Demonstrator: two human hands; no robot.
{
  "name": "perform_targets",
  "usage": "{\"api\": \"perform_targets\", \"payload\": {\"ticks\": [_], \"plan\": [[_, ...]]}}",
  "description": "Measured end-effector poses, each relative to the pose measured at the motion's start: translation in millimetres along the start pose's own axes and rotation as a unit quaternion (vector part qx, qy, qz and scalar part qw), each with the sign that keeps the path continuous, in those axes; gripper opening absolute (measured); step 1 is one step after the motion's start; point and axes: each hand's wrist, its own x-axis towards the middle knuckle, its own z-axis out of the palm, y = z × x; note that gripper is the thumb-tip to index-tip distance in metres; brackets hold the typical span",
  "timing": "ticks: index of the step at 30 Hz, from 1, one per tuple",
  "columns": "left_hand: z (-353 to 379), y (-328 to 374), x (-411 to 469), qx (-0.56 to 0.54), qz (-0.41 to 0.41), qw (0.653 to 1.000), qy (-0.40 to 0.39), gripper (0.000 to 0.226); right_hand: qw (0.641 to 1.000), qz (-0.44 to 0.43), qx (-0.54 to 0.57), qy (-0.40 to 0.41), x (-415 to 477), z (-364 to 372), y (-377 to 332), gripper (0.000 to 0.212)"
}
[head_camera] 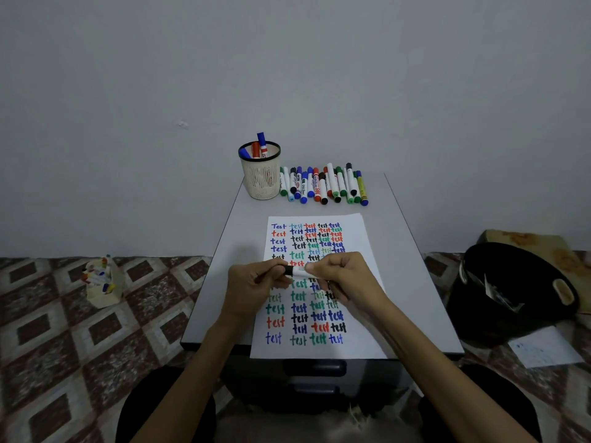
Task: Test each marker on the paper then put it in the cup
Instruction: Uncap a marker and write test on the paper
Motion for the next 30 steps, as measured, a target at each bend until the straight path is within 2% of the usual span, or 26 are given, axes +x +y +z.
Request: {"api": "perform_targets", "payload": {"ticks": [3,7,9,12,15,17,19,21,23,26,30], "plan": [[0.7,0.4,0.9,0.004,0.011,1.000,-0.002,0.021,0.999,0.013,-0.044,-0.023,0.9,-3.1,-8.6,0.026],[3.2,0.6,1.4,0.005,0.027,0.999,0.016,0.023,0.980,0.014,-0.164,-0.113,15.5,-19.5,-30.4,0.017],[2.9,1.3,2.6,0.018,0.036,0.998,0.039,0.024,0.952,0.002,-0.268,-0.150,28.4,-21.8,-39.6,0.010],[3.0,0.6,4.0,0.035,0.027,0.997,0.059,0.022,0.881,-0.023,-0.436,-0.184,46.8,-8.1,-45.6,0.017],[2.5,-3.7,5.4,0.021,-0.072,0.991,0.108,0.034,0.848,-0.036,-0.488,-0.203,67.6,8.2,-57.7,0.028],[2.0,-7.2,6.8,0.038,-0.149,0.980,0.128,0.044,0.829,-0.082,-0.532,-0.152,88.5,11.9,-73.3,0.051],[3.7,-10.0,7.4,0.113,-0.167,0.974,0.106,0.044,0.859,-0.122,-0.490,-0.091,112.9,13.2,-93.4,0.069],[7.9,-9.8,7.2,0.207,-0.139,0.967,0.056,0.038,0.895,-0.163,-0.415,-0.027,139.1,14.8,-113.0,0.071],[11.5,-9.9,7.8,0.250,-0.120,0.960,0.033,0.035,0.911,-0.211,-0.351,0.050,167.3,17.9,-128.1,0.069],[12.1,-9.0,8.5,0.266,-0.117,0.956,0.039,0.037,0.897,-0.287,-0.303,0.146,205.9,28.6,-142.1,0.064],[11.5,-14.7,10.6,0.256,-0.111,0.959,0.039,0.037,0.847,-0.308,-0.369,0.225,244.4,45.1,-145.4,0.060]]}}
